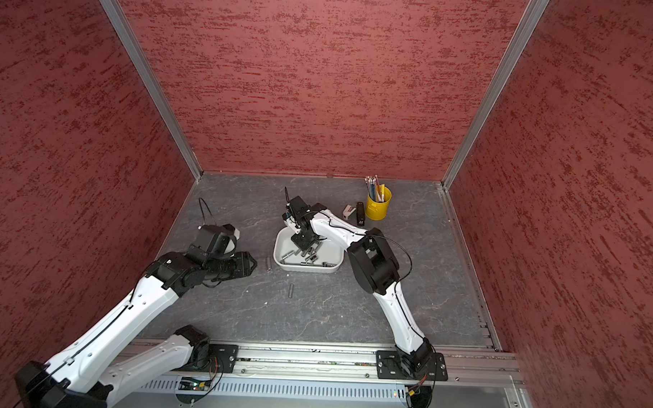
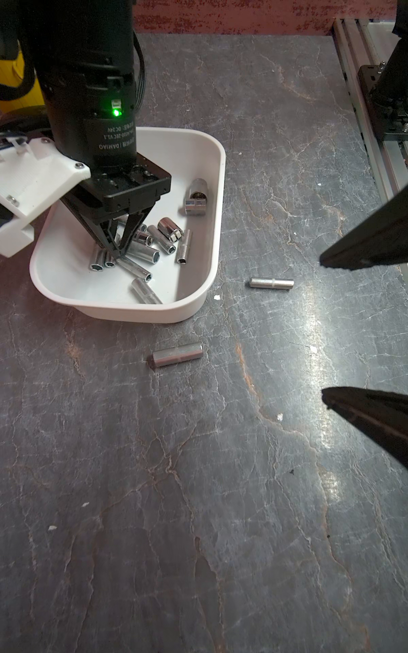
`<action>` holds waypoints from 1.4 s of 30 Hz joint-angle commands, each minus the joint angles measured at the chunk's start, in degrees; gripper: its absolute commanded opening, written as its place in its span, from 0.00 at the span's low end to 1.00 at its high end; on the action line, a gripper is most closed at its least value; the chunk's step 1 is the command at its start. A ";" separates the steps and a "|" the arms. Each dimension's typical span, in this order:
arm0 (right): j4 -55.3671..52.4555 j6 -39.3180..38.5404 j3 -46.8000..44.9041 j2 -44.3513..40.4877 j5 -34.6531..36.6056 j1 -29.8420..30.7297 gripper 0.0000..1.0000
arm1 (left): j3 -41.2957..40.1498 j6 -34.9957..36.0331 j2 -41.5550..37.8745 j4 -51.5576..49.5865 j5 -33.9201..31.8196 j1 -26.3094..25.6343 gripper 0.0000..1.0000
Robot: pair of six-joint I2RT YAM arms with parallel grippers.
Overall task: Take out the socket from the storage box
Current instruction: Pick up the socket head from the storage box.
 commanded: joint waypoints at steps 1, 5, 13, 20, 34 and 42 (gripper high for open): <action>-0.05 -0.99 1.49 1.58 2.69 0.29 0.23 | -0.43 0.86 0.11 0.96 -0.03 0.49 0.56; -0.96 -1.08 1.41 2.95 2.86 0.29 0.23 | -0.56 0.87 0.25 1.03 -0.08 0.41 0.56; -1.26 -0.49 1.06 4.88 3.27 0.38 0.23 | -0.60 0.84 1.09 1.12 -0.19 0.41 0.56; -1.59 0.74 0.90 5.39 3.49 0.45 0.23 | -0.69 0.71 1.20 1.12 -0.21 0.45 0.56; -7.42 19.05 8.10 1.28 -0.51 0.56 0.12 | -0.68 0.64 1.58 1.10 -0.54 0.41 0.56; -11.03 29.95 8.53 -3.13 -4.08 0.56 0.12 | -0.51 0.71 2.00 0.98 -0.54 0.40 0.56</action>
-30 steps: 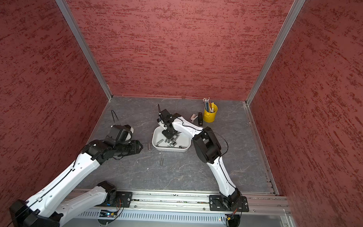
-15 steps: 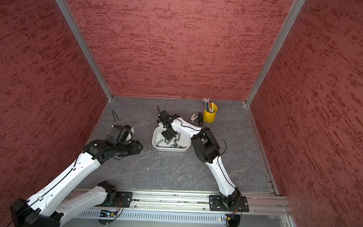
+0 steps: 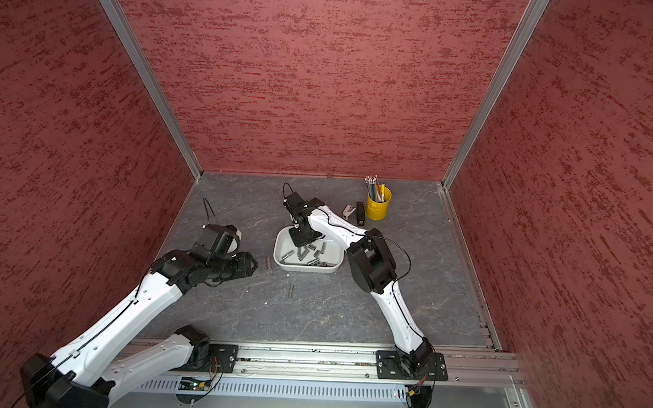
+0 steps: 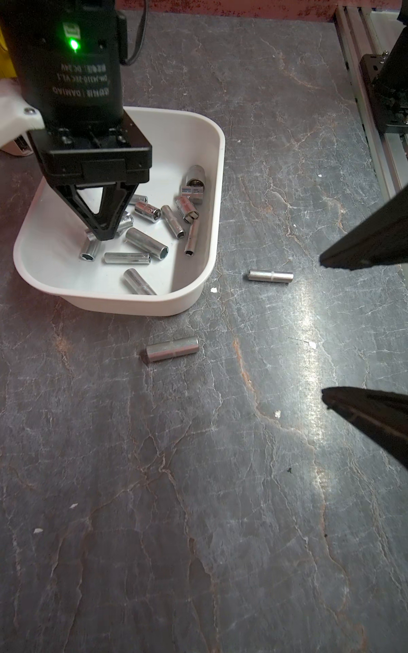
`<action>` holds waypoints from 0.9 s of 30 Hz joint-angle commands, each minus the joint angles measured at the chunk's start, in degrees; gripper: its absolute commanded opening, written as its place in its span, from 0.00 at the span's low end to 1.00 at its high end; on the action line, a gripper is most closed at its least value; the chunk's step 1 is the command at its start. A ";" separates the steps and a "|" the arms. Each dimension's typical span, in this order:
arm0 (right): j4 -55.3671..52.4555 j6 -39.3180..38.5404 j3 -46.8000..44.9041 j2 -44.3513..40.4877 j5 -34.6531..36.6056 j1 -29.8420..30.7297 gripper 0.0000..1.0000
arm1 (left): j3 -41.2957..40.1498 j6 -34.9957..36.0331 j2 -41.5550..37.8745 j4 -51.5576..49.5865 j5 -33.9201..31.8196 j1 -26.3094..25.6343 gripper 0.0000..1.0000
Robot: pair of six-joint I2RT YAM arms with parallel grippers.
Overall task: Take out the socket from the storage box
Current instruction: Pick up the socket head from the storage box, then place the socket head at the center of the board.
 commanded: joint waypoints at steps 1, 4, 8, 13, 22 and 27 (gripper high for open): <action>-3.21 7.64 0.99 -5.22 -2.01 0.22 0.12 | -0.23 0.71 0.04 0.93 -0.40 0.42 0.56; -3.20 11.15 -1.43 -9.07 -1.84 0.47 0.11 | -0.30 0.71 0.02 0.96 -0.34 0.43 0.56; -1.20 15.20 -7.97 -15.86 -1.74 1.59 0.10 | -0.32 0.67 -0.09 1.05 -0.26 0.41 0.56; 5.05 20.94 -21.31 -27.02 -0.06 4.70 0.11 | -0.41 0.69 -0.10 1.06 -0.37 0.45 0.56; 12.55 30.89 -38.31 -36.21 4.01 14.15 0.11 | -0.43 0.45 -1.10 0.68 -1.29 -0.12 0.56; 18.29 36.08 -42.70 -34.82 5.69 18.40 0.14 | -0.47 0.45 -1.01 0.67 -1.36 -0.20 0.56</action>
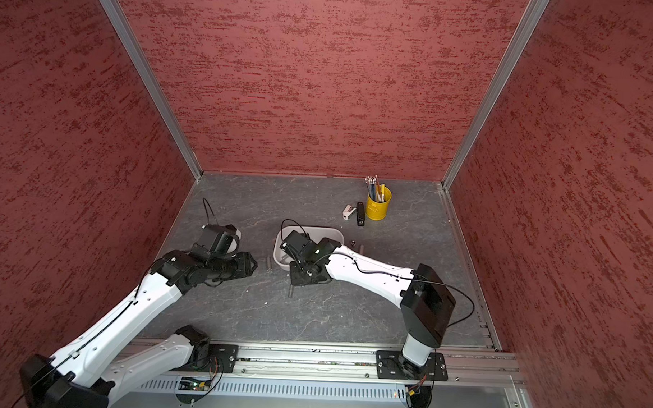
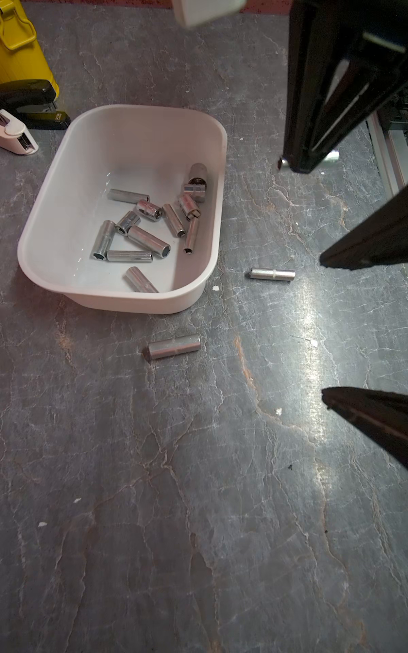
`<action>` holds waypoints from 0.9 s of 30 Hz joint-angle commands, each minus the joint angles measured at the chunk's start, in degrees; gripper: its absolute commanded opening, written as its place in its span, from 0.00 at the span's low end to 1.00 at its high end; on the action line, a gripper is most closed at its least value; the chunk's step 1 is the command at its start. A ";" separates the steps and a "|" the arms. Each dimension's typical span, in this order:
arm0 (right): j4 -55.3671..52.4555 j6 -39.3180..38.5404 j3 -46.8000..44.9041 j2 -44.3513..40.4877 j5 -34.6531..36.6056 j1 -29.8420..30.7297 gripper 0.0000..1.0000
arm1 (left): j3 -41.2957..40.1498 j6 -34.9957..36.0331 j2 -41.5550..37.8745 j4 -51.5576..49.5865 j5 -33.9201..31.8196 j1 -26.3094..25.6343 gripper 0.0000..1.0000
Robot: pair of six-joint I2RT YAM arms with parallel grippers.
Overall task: Take out the socket from the storage box
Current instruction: Place the socket head at the center of the board.
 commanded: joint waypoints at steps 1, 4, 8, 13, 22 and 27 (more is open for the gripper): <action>6.60 5.71 -1.31 1.62 3.12 2.32 0.15 | -0.45 0.47 -0.76 0.68 -0.80 -0.12 0.56; 9.26 7.64 -2.87 3.63 4.14 3.30 0.16 | -0.39 0.47 -0.51 0.69 -0.74 -0.12 0.56; 12.02 9.11 -4.35 6.02 4.93 3.37 0.16 | -0.41 0.47 -0.22 0.72 -0.83 -0.14 0.56; 13.32 10.37 -4.76 8.25 7.14 3.37 0.15 | -0.36 0.36 -0.16 0.62 -1.02 -0.24 0.56; 14.51 11.99 -5.41 10.46 8.79 3.38 0.16 | -0.36 0.34 -0.10 0.48 -1.36 -0.60 0.56; 14.19 12.13 -5.85 11.04 9.09 3.25 0.18 | -0.35 0.37 0.01 0.46 -1.45 -0.63 0.56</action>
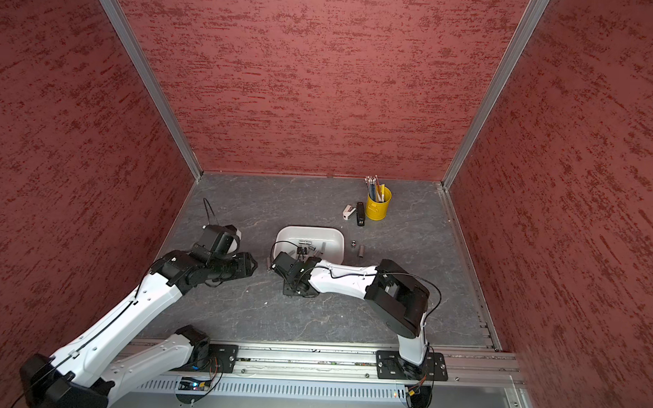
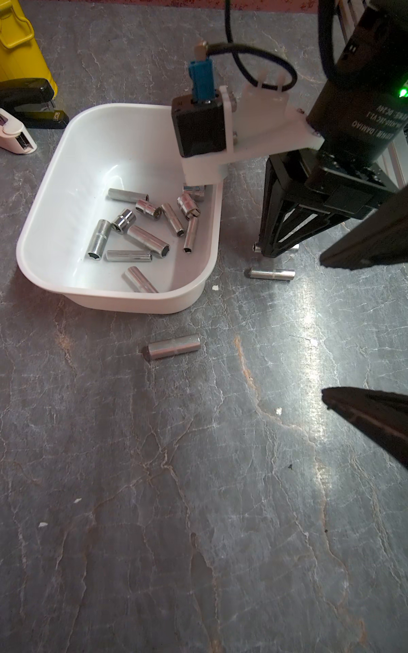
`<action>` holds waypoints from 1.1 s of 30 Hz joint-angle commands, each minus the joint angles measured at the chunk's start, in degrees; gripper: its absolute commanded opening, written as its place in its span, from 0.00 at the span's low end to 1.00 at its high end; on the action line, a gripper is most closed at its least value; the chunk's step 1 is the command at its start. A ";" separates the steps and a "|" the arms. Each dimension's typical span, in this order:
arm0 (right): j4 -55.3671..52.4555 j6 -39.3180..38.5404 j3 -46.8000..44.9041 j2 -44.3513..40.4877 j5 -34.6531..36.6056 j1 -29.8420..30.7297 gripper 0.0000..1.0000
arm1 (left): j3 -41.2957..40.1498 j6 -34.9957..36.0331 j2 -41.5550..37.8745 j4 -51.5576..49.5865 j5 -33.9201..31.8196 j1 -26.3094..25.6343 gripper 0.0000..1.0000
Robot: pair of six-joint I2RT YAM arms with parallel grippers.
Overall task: Take out the socket from the storage box
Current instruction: Place the socket head at the center of the board.
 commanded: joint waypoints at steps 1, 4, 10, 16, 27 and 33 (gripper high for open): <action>0.63 0.78 -0.77 1.19 2.35 0.07 0.19 | -0.36 0.30 -0.05 0.55 -1.17 -0.23 0.56; 0.80 0.94 -1.30 1.22 2.56 0.07 0.21 | -0.27 0.38 -0.05 0.48 -1.27 -0.26 0.56; 0.73 0.99 -1.31 1.48 2.01 0.07 0.26 | -0.26 0.33 -0.07 0.39 -1.29 -0.37 0.56; 0.59 0.72 -1.04 1.22 1.57 0.07 0.27 | -0.19 0.34 0.12 0.41 -1.21 -0.37 0.56; -1.21 -0.75 -0.44 -4.43 0.42 0.07 0.42 | -0.02 0.64 0.33 0.46 -0.59 -0.39 0.58; -1.50 -7.73 -1.00 -11.17 -3.65 -1.47 0.44 | 1.61 1.69 1.68 1.68 1.49 -0.37 0.58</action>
